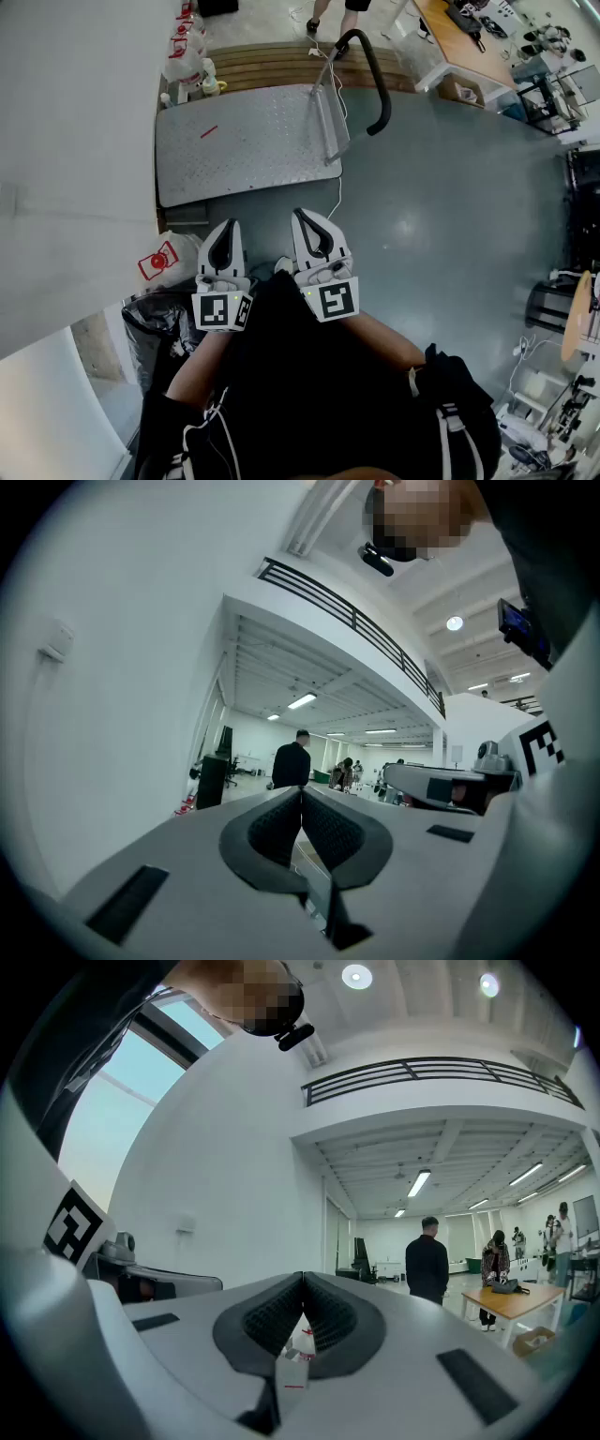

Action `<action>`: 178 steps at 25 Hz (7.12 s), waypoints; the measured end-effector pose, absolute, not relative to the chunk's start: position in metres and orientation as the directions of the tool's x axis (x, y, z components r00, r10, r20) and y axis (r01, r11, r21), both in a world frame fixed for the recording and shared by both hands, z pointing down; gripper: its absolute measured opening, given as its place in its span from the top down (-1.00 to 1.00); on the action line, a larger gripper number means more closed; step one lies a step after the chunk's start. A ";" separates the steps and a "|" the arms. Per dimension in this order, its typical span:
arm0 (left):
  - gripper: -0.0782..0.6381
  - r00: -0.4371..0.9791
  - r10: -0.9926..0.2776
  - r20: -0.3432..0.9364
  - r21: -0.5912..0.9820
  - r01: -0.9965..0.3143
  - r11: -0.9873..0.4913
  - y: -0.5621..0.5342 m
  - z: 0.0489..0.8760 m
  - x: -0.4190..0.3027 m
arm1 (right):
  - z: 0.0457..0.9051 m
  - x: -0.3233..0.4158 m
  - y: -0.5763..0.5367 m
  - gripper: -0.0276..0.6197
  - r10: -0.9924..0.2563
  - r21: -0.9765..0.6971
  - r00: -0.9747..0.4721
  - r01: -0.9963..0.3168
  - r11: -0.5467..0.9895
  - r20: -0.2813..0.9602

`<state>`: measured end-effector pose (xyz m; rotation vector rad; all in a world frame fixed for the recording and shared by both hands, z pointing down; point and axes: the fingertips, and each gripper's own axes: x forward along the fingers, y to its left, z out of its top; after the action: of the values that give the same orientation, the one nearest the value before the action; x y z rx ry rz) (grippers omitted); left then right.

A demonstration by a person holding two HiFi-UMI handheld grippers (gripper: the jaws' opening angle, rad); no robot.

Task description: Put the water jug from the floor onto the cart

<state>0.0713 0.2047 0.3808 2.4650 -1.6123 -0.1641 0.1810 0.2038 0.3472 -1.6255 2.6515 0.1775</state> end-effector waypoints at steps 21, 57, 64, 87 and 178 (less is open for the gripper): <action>0.73 0.391 -0.920 0.037 0.217 -0.902 -0.374 0.214 0.391 0.078 | 0.362 0.189 0.213 0.86 -0.876 0.048 -0.482 -0.875 0.481 -0.022; 0.73 0.303 -0.947 0.109 0.237 -0.933 -0.272 0.152 0.400 0.021 | 0.377 0.152 0.144 0.86 -0.881 -0.001 -0.466 -0.884 0.467 0.082; 0.73 0.316 -0.945 0.084 0.256 -0.923 -0.286 0.111 0.391 -0.018 | 0.373 0.107 0.107 0.86 -0.871 0.029 -0.481 -0.874 0.486 0.098; 0.73 0.387 -0.916 0.109 0.279 -0.896 -0.345 0.017 0.401 -0.117 | 0.370 0.012 0.016 0.86 -0.914 0.053 -0.392 -0.915 0.399 0.102; 0.61 0.162 -0.212 0.964 0.254 -0.803 0.539 0.254 0.989 -0.336 | 0.497 -0.187 0.045 0.86 -0.472 0.015 -0.823 -0.493 0.870 0.316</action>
<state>-0.3364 0.2544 0.9886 0.9603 -1.3803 0.5310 -0.1866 0.0447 0.4974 -0.8851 3.3396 -0.1173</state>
